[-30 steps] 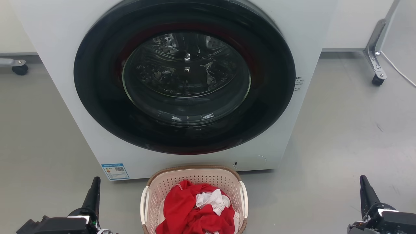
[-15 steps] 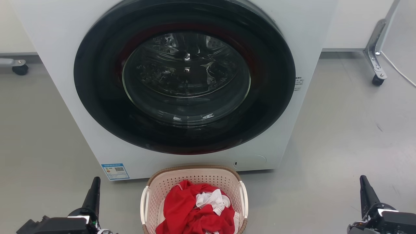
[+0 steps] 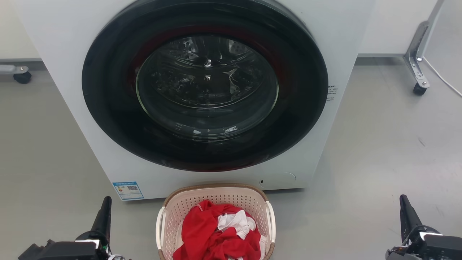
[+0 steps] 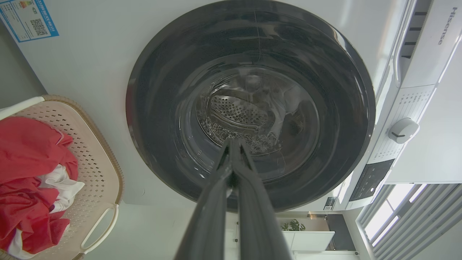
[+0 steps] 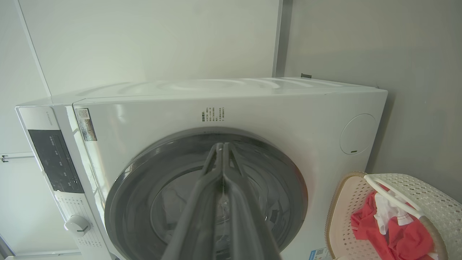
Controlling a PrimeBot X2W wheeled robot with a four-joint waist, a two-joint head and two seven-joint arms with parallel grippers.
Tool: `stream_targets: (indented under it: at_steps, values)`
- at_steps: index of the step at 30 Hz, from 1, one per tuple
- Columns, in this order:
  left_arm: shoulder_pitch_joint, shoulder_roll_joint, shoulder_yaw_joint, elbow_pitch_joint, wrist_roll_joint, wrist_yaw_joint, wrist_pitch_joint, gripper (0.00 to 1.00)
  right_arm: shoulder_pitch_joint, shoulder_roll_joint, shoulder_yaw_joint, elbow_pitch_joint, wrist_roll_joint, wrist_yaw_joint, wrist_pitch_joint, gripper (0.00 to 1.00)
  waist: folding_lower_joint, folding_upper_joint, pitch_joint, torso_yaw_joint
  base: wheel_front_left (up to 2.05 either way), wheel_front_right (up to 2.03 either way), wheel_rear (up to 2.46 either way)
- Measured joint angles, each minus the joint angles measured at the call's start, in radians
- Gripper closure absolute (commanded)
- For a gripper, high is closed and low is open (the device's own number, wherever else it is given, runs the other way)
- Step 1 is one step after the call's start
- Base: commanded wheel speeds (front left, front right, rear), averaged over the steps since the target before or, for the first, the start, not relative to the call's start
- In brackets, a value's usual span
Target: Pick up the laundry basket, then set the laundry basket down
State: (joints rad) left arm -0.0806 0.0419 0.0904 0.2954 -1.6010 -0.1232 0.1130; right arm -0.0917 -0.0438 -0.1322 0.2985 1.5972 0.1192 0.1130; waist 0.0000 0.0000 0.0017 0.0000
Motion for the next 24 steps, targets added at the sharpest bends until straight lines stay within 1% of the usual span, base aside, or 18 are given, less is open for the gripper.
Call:
stream_targets:
  at_steps: [24]
  values:
    - [0.000,0.000,0.000,0.000,0.000,0.000,0.000,1.00,0.000,0.000,0.000,0.000,0.000,0.000,0.000,1.00,0.0000,0.0000,0.000,0.000,0.00,0.00,0.00]
